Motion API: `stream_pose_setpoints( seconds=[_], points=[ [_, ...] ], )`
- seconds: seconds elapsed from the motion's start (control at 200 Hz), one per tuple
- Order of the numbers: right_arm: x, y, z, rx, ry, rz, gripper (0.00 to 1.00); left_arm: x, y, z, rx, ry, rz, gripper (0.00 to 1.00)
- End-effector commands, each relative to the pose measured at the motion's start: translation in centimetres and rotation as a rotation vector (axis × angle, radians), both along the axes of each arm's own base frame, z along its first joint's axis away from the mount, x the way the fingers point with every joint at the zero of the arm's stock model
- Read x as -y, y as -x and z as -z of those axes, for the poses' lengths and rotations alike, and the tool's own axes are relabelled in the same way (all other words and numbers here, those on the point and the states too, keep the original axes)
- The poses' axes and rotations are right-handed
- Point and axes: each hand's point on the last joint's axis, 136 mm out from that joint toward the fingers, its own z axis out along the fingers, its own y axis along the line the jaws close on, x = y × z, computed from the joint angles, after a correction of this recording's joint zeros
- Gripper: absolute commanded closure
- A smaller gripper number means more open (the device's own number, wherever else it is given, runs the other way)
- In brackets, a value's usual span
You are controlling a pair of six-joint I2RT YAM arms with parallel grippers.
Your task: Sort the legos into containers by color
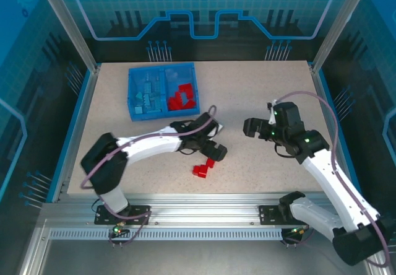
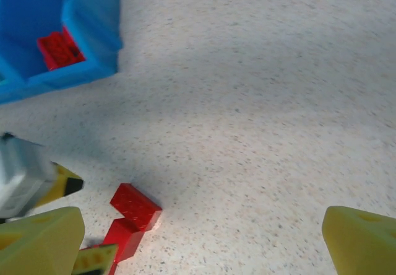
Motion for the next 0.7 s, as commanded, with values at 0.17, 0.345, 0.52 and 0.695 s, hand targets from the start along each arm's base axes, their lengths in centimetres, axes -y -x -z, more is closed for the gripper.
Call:
stream_pose_setpoints(
  seconds=[0.17,0.345,0.52,0.695],
  points=[
    [0.5,0.8,0.2,-0.041,-0.034,0.012,0.0,-0.2,-1.3,4.7,-0.041,-0.183,-0.08,0.01],
    [0.3,0.7,0.6,-0.054,-0.04,0.012,0.0,-0.2,-0.2,7.0,-0.088,-0.242,-0.064,0.08],
    [0.1,0.6,1.0,-0.066,-0.05,0.005,0.0,-0.6,0.2,7.5,-0.092,-0.25,-0.094,0.29],
    [-0.1,0.4,0.9,-0.07,-0.058,0.002,0.0,-0.3,-0.5,4.3,-0.046,-0.168,-0.145,0.38]
  ],
)
